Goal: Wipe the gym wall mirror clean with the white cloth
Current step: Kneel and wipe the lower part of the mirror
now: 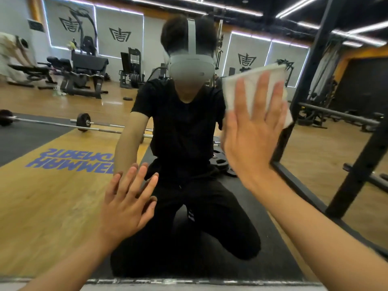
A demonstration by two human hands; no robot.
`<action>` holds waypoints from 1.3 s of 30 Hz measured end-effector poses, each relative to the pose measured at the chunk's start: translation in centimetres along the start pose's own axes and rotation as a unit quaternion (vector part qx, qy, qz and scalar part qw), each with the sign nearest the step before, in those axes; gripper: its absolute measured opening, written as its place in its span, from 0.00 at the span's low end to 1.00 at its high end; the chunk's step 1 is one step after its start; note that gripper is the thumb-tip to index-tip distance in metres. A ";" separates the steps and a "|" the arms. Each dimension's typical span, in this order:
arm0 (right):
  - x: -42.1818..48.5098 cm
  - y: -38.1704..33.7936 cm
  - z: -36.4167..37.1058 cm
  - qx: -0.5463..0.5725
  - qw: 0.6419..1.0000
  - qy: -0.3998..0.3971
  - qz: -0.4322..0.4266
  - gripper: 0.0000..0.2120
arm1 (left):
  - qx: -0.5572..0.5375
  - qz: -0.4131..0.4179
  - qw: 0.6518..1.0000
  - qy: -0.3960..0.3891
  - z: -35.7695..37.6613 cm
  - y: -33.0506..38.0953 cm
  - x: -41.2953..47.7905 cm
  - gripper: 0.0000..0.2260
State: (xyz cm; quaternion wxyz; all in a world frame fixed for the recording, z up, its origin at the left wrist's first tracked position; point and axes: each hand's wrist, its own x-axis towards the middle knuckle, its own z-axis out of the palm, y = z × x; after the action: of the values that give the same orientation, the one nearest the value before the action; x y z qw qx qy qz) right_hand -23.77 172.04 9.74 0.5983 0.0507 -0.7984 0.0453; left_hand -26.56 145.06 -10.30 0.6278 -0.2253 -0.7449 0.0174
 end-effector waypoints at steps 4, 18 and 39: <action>-1.2 -7.9 1.4 0.015 0.991 -0.020 -0.135 0.26 | -0.008 0.003 1.000 -0.018 -0.5 -0.3 0.1 0.32; -1.2 9.1 -2.9 -0.055 0.997 -0.012 0.044 0.26 | -0.051 -0.064 0.996 -0.033 -2.2 1.5 1.0 0.28; -0.2 19.5 -5.2 0.004 0.942 0.063 0.328 0.27 | -0.039 0.099 0.994 -0.022 -0.5 9.3 18.0 0.32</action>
State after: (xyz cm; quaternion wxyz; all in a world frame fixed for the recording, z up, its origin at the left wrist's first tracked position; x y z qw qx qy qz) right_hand -21.40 192.09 10.75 0.5993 -0.2149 -0.7310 0.2457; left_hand -25.21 159.70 3.64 0.5972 -0.3217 -0.7327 0.0554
